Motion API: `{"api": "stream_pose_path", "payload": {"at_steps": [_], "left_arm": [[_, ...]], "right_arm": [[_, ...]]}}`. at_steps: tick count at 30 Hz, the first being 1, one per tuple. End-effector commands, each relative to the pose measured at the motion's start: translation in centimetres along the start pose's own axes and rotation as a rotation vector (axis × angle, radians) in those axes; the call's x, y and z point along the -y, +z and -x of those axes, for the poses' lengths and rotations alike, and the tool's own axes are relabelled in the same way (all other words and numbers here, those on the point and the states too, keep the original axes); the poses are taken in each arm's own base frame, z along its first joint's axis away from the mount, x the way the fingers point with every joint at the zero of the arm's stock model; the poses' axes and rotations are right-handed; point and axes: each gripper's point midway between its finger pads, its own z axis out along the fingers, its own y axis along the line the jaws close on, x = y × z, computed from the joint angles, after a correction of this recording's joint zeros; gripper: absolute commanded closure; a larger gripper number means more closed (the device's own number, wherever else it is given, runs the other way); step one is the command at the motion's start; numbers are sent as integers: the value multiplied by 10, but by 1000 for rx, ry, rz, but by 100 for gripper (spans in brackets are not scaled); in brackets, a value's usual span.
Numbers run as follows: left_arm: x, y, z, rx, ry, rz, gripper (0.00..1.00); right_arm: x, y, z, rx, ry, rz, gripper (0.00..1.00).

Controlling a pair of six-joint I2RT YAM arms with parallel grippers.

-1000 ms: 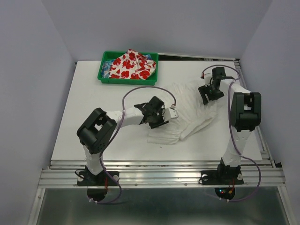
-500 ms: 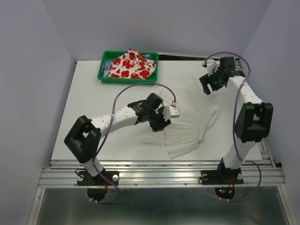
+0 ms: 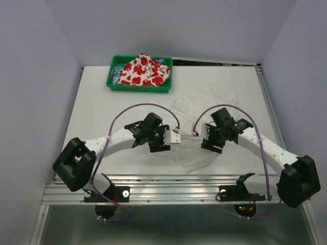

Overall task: Fold and stack the skirts
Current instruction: Fold the skirt

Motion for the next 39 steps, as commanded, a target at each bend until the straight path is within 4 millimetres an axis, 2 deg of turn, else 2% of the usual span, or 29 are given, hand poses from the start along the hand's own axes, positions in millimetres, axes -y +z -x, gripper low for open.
{"api": "stream_pose_path", "payload": {"at_steps": [1, 5, 7, 9, 10, 13, 16, 17, 18, 19, 20, 22, 23, 25, 26, 27, 30, 32, 36, 37, 39], "left_arm": [[-28, 5, 15, 73, 137, 127, 26], [-35, 18, 7, 66, 241, 165, 26], [-45, 19, 10, 80, 281, 216, 26], [-50, 23, 9, 83, 313, 249, 27], [-52, 25, 9, 86, 323, 255, 28], [-50, 33, 5, 78, 377, 234, 29], [-48, 40, -1, 61, 404, 213, 33], [-49, 41, -1, 57, 405, 213, 35], [-51, 42, -1, 56, 402, 214, 37], [-49, 46, -5, 47, 397, 195, 41], [-51, 46, -3, 47, 393, 188, 51], [-45, 46, -2, 59, 385, 156, 60], [-42, 45, -2, 63, 390, 144, 71], [-36, 41, 1, 81, 395, 120, 84], [-34, 40, 0, 83, 392, 111, 96], [-31, 36, 1, 86, 385, 102, 100], [-26, 28, 1, 96, 361, 95, 100], [-17, 15, 1, 106, 333, 86, 100], [4, -7, -5, 118, 307, 64, 100], [6, -9, -6, 117, 292, 66, 100], [9, -12, -10, 115, 272, 75, 83]], "right_arm": [[-16, 4, -14, -55, -69, -3, 28], [-33, 14, -27, -83, -71, 23, 28], [-40, 23, -37, -111, -84, 19, 28], [-34, 31, -42, -117, -82, -25, 29], [-35, 36, -52, -145, -78, -43, 30], [-22, 44, -51, -133, -53, -115, 34], [-13, 52, -59, -180, -36, -156, 42], [-11, 52, -60, -190, -33, -170, 49], [-9, 53, -60, -191, -32, -176, 52], [-8, 53, -59, -189, -29, -181, 56], [-6, 52, -57, -186, -20, -186, 63], [-4, 51, -54, -181, -14, -189, 70], [-4, 50, -51, -170, -8, -189, 77], [-1, 46, -45, -155, -5, -194, 88], [0, 44, -42, -147, -4, -197, 99], [0, 41, -41, -144, -2, -196, 99], [-2, 30, -27, -93, -10, -180, 99], [-10, 19, -13, -26, -24, -134, 99], [-24, 5, 0, 29, -51, -71, 99], [-27, 5, -2, 19, -50, -53, 99], [-29, 6, -5, 8, -56, -41, 99]]}}
